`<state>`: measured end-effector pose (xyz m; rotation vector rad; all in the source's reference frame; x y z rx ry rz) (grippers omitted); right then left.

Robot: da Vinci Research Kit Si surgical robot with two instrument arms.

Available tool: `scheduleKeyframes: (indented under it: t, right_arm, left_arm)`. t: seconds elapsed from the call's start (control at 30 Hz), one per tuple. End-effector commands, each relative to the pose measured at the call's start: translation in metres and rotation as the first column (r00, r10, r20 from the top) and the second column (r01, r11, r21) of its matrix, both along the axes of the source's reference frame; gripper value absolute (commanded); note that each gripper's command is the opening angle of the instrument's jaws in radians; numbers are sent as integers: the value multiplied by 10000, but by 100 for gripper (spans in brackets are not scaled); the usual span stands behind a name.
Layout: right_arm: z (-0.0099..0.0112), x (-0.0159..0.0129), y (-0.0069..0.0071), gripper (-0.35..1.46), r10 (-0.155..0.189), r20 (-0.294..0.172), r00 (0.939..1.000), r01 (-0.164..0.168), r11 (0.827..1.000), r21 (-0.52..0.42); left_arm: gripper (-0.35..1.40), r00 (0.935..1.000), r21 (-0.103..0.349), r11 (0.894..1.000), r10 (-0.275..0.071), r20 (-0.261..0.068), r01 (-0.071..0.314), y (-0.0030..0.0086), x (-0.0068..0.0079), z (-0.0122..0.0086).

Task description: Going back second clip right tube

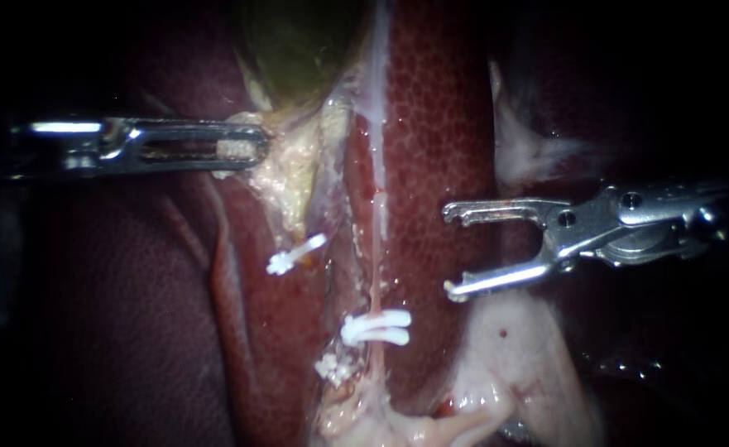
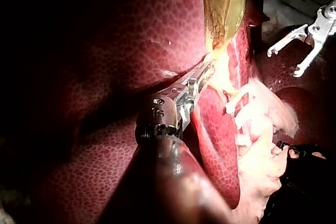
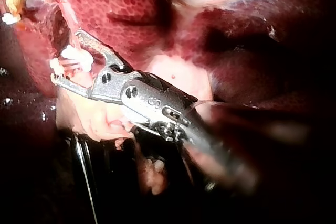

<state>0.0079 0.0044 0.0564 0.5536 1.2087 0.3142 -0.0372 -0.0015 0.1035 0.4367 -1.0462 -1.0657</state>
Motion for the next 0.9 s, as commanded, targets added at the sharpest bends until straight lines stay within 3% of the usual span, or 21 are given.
scheduleKeyframes:
  t: [0.03,0.37,0.9]
  right_arm:
    - [0,0,0,60,1,-2,10000,-1,10000,1]
    - [-2,0,0,60,39,-49,10000,-38,10000,11]
    - [-9,1,1,60,65,-143,9999,-66,10000,-62]
  left_arm:
    - [-35,10000,23,10000,41,-21,-41,-1,-4,2]
    - [-35,9997,-4,9997,243,-71,-243,-10,-21,12]
    - [-35,9996,2,9996,267,-50,-267,-10,-22,12]
